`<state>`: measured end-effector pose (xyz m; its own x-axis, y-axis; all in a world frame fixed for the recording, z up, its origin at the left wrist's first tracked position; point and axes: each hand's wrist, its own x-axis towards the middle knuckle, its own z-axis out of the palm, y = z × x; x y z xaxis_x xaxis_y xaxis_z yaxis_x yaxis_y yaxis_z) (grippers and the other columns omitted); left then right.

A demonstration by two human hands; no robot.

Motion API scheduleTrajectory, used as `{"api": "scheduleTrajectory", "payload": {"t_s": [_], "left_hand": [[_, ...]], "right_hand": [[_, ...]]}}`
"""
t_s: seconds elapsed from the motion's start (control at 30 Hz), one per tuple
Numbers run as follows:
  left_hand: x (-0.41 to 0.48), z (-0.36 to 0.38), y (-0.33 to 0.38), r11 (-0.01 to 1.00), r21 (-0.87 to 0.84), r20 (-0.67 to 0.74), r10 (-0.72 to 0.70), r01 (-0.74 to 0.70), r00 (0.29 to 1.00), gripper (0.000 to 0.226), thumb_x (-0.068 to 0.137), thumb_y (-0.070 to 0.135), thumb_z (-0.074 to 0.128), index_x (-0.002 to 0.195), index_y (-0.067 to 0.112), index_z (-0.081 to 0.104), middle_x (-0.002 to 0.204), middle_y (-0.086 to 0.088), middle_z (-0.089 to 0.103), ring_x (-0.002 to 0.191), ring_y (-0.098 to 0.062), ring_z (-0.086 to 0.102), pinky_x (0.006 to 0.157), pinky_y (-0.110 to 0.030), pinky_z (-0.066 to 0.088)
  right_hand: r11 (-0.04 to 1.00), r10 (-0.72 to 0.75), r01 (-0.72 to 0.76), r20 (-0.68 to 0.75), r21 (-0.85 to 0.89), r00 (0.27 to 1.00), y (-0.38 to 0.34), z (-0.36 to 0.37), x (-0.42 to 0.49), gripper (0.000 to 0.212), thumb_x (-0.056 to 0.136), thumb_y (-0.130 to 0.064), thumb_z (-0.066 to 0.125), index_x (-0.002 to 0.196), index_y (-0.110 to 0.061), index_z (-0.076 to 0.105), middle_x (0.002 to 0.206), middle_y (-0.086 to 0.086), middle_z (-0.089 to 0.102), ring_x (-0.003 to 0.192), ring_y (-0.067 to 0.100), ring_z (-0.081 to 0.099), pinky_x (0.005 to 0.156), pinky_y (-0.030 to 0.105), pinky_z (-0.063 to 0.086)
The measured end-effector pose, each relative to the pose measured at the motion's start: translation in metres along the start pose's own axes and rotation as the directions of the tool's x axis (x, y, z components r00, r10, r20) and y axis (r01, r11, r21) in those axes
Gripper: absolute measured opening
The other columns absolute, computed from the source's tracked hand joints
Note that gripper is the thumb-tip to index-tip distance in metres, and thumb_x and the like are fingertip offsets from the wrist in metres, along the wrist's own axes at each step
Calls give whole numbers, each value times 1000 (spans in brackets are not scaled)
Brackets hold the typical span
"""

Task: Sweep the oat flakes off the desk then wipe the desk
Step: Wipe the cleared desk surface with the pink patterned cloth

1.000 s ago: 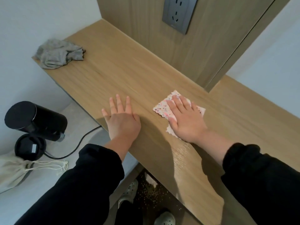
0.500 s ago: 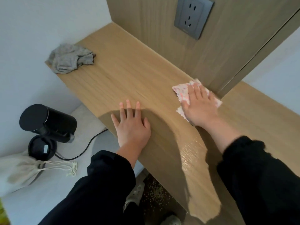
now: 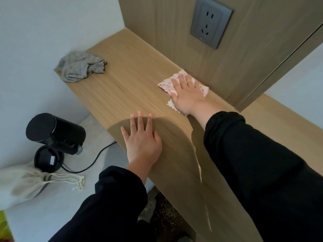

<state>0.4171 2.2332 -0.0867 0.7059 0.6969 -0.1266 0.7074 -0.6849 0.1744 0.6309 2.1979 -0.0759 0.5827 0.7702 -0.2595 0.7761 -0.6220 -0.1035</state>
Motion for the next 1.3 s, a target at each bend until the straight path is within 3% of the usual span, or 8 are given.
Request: {"api": "scheduleTrajectory", "payload": {"t_s": [0.2, 0.5, 0.7, 0.83, 0.9, 1.0, 1.2, 1.3], "left_hand": [[0, 1, -3, 999, -43, -26, 8, -9, 1000, 59, 96, 35, 22, 153, 25, 16, 162, -2, 3, 148, -22, -8, 117, -53, -5], [0, -1, -1, 1000, -27, -4, -10, 10, 1000, 57, 98, 34, 24, 153, 26, 14, 162, -2, 3, 149, -24, -6, 118, -53, -3], [-1, -3, -1, 1000, -20, -19, 12, -12, 1000, 57, 97, 32, 26, 153, 25, 16, 162, -4, 5, 148, -25, -5, 117, -56, -1], [0, -3, -1, 1000, -9, -4, 17, -17, 1000, 59, 97, 33, 25, 154, 25, 12, 162, -5, 2, 148, -25, -6, 118, -56, 0], [-1, -2, -1, 1000, 4, 5, 17, -17, 1000, 59, 97, 33, 25, 154, 25, 13, 162, -4, 2, 149, -25, -6, 118, -55, -2], [-2, -4, 0, 999, 18, -6, 28, -28, 1000, 58, 97, 32, 25, 153, 26, 15, 162, -2, 5, 149, -23, -3, 118, -54, -2], [0, -2, 15, 829, 90, 125, 541, -552, 832, 65, 94, 45, 4, 153, 24, 19, 163, -1, 4, 149, -19, -5, 117, -46, -4], [-8, 6, 55, 913, 19, 154, 400, -407, 904, 54, 102, 38, 17, 154, 26, 5, 162, 0, -6, 148, -17, -10, 117, -46, -5]], "right_hand": [[864, -494, 497, 53, -79, 868, 8, 21, -94, 64, 97, -58, 10, 155, -29, 13, 163, 1, 3, 150, 22, -2, 120, 43, 0], [994, 105, -104, -38, 23, 994, 16, 26, -100, 63, 101, -46, 10, 155, -18, -5, 163, 6, -10, 149, 23, -12, 119, 40, -7], [994, -111, 112, 46, -17, 993, 27, 40, -179, 70, 94, -55, 6, 156, -23, 0, 163, 1, -10, 148, 19, -18, 117, 40, -15], [946, -44, -40, 248, 322, 968, 51, 16, -201, 66, 96, -22, 47, 153, -34, 16, 160, -7, -16, 146, 11, -23, 116, 40, -17], [837, 148, -182, 108, 515, 983, 37, 16, -200, 56, 99, -14, 39, 151, -32, 27, 163, -2, -7, 149, 16, -14, 118, 41, -12], [879, 401, -358, -84, 314, 912, 5, 41, -191, 55, 102, -33, 23, 155, -20, 13, 163, 7, -4, 150, 23, -9, 119, 48, -5], [996, 9, 0, -104, 85, 995, 25, 60, -216, 60, 101, -46, 12, 156, -22, 6, 163, 2, -4, 150, 22, -5, 116, 42, -7], [999, -39, 41, -81, 24, 996, 91, 57, -222, 69, 93, -52, 9, 154, -22, 19, 163, 1, 6, 150, 20, 5, 118, 42, -2]]}}
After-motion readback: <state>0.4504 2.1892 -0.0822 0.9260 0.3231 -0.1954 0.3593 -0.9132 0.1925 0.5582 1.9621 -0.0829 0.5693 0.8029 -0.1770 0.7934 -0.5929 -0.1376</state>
